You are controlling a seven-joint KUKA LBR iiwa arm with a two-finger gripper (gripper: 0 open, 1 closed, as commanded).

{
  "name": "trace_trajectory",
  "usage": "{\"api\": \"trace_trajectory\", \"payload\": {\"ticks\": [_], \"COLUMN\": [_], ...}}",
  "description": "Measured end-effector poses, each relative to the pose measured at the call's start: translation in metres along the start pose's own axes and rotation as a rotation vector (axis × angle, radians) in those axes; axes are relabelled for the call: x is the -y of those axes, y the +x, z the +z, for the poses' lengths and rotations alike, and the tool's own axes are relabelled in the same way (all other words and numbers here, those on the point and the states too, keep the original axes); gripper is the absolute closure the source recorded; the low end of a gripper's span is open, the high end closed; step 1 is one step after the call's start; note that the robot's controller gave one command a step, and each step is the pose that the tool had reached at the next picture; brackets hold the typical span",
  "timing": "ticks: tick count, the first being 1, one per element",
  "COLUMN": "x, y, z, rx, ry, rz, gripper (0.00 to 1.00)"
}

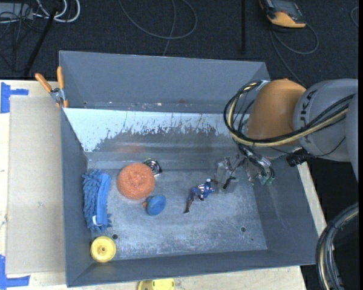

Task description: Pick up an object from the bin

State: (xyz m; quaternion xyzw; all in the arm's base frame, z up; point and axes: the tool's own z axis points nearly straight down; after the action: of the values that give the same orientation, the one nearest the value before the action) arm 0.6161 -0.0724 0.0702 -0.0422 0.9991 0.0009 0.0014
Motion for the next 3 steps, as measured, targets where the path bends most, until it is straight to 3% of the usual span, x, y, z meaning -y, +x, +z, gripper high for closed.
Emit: {"api": "trace_trajectory", "payload": {"ticks": [1,2,3], "x": [0.001,0.000,-0.042], "y": [0.000,0.000,0.002], "z": [0.000,0.000,0.001], "rx": [0.000,0.000,-0.003], "ry": [0.001,0.001,0.002], "rz": [-0.001,-0.002,-0.070], "gripper": [0.00,0.00,0.00]}}
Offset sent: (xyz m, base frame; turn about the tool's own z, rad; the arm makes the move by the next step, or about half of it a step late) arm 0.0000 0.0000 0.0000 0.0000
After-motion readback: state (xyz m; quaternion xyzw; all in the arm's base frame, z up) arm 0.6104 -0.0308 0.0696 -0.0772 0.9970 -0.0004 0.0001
